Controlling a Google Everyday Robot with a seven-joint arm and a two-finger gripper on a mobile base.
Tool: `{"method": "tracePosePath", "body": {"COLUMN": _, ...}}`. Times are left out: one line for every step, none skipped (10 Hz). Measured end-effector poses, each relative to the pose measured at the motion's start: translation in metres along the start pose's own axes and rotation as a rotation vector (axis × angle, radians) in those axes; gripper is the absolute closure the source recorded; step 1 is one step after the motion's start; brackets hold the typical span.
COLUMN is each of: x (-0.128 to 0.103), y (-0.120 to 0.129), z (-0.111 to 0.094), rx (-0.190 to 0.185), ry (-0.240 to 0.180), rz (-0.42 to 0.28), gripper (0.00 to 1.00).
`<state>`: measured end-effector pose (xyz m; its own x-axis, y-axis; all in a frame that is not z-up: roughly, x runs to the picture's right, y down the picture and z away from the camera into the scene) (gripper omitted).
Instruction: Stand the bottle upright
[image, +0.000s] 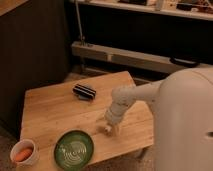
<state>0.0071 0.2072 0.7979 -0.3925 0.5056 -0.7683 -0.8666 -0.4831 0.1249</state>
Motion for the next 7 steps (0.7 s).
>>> {"method": "tracePosePath", "body": {"x": 0.005, "y": 0.002, "z": 0.000, "rx": 0.013, "ry": -0.005, "rz": -0.019, "gripper": 0.20}}
{"method": "tracePosePath", "body": {"x": 0.008, "y": 0.002, "z": 0.000, "rx": 0.026, "ry": -0.009, "rz": -0.029, "gripper": 0.20}}
{"method": "tracePosePath", "body": {"x": 0.010, "y": 0.000, "z": 0.001, "rx": 0.046, "ry": -0.027, "rz": -0.038, "gripper": 0.20}}
{"method": "tracePosePath", "body": {"x": 0.012, "y": 0.000, "z": 0.005, "rx": 0.060, "ry": -0.031, "rz": -0.040, "gripper": 0.20}}
{"method": "tracePosePath", "body": {"x": 0.012, "y": 0.001, "z": 0.008, "rx": 0.065, "ry": -0.031, "rz": -0.035, "gripper": 0.20}}
{"method": "tracePosePath", "body": {"x": 0.011, "y": 0.000, "z": 0.010, "rx": 0.069, "ry": -0.029, "rz": -0.028, "gripper": 0.20}}
{"method": "tracePosePath", "body": {"x": 0.011, "y": -0.001, "z": 0.013, "rx": 0.072, "ry": -0.026, "rz": -0.021, "gripper": 0.25}}
